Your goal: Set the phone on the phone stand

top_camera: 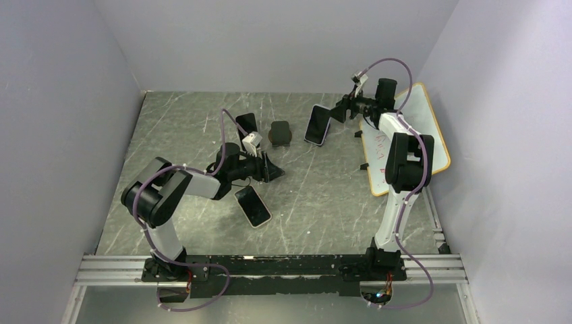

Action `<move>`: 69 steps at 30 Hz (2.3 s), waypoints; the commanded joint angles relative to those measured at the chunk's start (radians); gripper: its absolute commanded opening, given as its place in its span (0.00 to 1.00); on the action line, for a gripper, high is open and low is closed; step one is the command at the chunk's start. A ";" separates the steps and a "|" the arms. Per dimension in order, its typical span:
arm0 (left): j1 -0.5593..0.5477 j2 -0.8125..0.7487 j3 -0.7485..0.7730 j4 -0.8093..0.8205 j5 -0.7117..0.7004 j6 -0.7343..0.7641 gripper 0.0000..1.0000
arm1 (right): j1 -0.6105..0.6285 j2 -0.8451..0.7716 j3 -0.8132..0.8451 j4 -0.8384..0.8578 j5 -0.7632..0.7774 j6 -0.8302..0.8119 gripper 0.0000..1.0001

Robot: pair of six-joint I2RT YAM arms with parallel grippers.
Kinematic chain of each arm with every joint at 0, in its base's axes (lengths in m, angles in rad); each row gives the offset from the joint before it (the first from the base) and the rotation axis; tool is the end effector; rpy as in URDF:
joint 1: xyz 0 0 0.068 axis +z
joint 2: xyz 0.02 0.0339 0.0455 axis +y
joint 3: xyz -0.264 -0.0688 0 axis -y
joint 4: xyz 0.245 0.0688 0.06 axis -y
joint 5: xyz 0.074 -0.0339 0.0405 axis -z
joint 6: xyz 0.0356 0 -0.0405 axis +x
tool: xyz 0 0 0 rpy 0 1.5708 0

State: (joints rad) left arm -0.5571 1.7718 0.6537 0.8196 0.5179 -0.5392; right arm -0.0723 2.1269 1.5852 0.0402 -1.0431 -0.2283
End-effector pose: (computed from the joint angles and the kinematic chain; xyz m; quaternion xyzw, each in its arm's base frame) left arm 0.2743 -0.1916 0.1472 0.1591 0.7762 -0.4751 0.3828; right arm 0.4818 -0.0041 0.2186 -0.3112 0.7240 0.3577 0.5010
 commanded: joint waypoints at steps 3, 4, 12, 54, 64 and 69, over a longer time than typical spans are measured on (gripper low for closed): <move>-0.001 -0.023 0.008 0.027 0.003 0.010 0.66 | -0.040 -0.030 -0.011 0.096 0.040 0.056 0.80; -0.002 -0.028 0.007 0.027 0.000 0.011 0.66 | -0.042 -0.034 -0.010 0.108 0.041 0.064 0.80; -0.003 -0.090 -0.023 0.016 -0.042 0.030 0.66 | -0.050 -0.063 0.019 0.141 0.061 0.096 0.89; 0.280 -0.687 0.025 -0.654 -0.370 0.039 0.77 | 0.779 -0.800 -0.899 0.444 0.926 0.353 1.00; 0.322 -0.711 0.018 -0.702 -0.375 0.038 0.81 | 0.972 -0.756 -0.929 0.365 1.018 0.370 1.00; 0.339 -0.709 0.014 -0.712 -0.362 0.038 0.81 | 1.050 -0.734 -0.954 0.386 1.092 0.383 1.00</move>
State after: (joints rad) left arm -0.2344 1.0687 0.6575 0.1318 0.1574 -0.5106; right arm 0.9295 1.3754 0.6540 0.4198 -0.0460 0.1509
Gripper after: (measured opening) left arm 0.811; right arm 0.997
